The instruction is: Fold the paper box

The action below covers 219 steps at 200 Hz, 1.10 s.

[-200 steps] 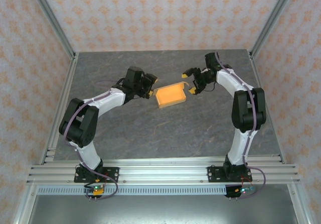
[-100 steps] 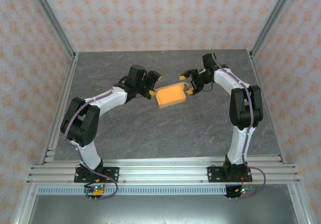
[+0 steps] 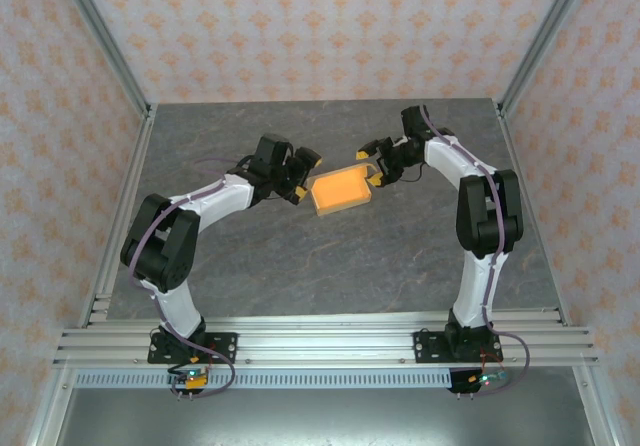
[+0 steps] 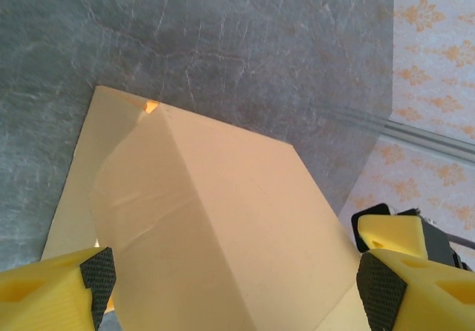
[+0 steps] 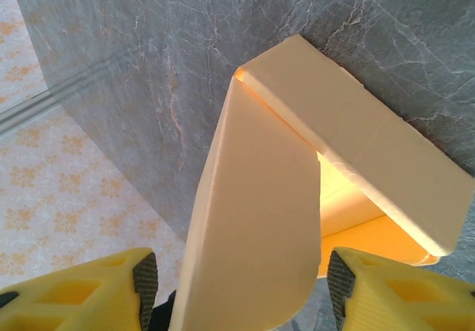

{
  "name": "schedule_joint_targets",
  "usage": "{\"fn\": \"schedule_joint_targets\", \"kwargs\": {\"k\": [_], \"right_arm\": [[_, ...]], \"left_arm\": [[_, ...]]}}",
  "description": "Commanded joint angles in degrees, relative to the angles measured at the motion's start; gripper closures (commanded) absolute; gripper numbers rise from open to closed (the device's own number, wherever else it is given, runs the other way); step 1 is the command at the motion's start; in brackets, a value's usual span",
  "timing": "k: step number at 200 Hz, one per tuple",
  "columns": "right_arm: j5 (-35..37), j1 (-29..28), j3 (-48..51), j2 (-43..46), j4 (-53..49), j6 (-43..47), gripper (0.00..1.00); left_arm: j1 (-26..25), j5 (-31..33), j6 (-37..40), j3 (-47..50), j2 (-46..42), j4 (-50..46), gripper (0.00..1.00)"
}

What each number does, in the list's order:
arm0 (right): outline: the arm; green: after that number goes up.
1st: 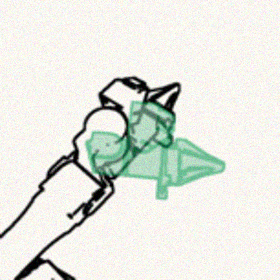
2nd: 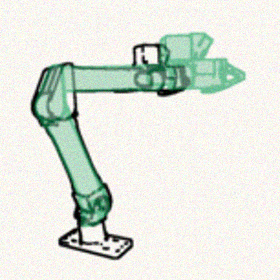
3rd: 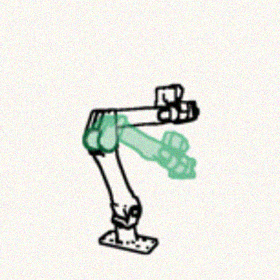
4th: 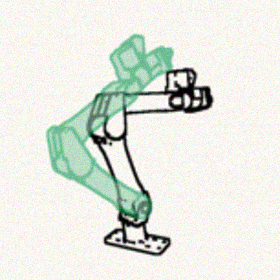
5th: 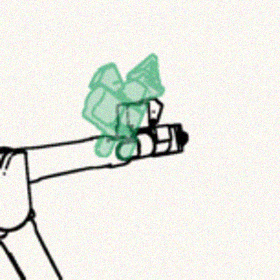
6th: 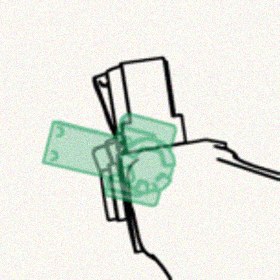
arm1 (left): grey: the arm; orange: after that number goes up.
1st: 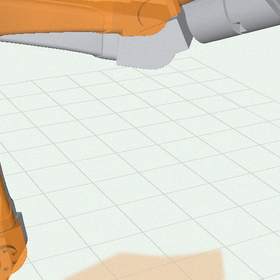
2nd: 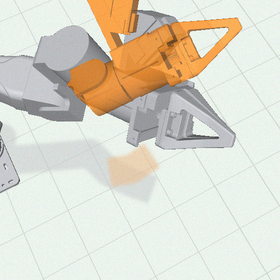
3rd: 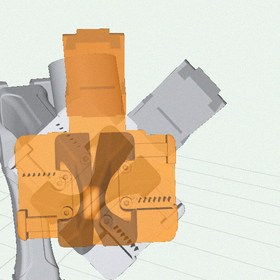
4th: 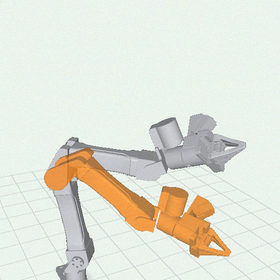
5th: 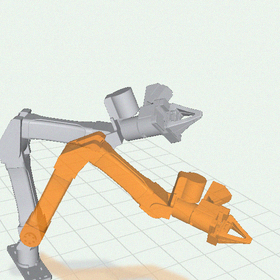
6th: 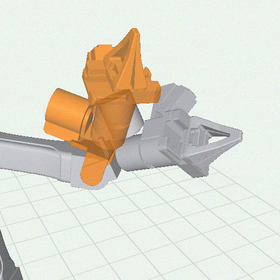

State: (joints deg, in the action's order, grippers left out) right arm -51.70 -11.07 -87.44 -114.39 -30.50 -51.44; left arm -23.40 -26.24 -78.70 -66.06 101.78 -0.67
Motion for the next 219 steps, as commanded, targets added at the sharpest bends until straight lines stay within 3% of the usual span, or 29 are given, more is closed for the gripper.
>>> {"fn": "schedule_joint_targets", "kwargs": {"k": [1,67,121,166,201,219], "right_arm": [[-0.77,-0.7,0.24,-0.82,1.66,-1.29,0.38],[-1.12,-1.76,1.03,-0.7,3.25,-2.71,0.47],[-1.42,-1.81,1.18,-0.6,2.79,-1.71,0.45],[-4.27,0.2,-5.13,-1.07,-9.14,9.73,0.32],[-3.03,3.55,-10.59,-3.17,-17.93,18.25,0.29],[1.66,3.72,-12.5,-4.38,-19.63,19.77,0.3]], "left_arm": [[-0.88,-0.82,-1.52,-2.97,0.41,0.49,0.13],[-1.45,0.02,-4.19,-3.13,0.88,2.87,0.21],[-1.71,-0.68,-2.86,-1.7,0.65,2.99,0.16],[0.09,1.13,-0.1,2.92,-3.75,-1.4,0.03],[-1.43,0.42,-1.46,1.12,-2.59,-0.39,0.04],[-1.96,0.07,-3.16,-0.08,-1.23,0.96,0.06]]}}
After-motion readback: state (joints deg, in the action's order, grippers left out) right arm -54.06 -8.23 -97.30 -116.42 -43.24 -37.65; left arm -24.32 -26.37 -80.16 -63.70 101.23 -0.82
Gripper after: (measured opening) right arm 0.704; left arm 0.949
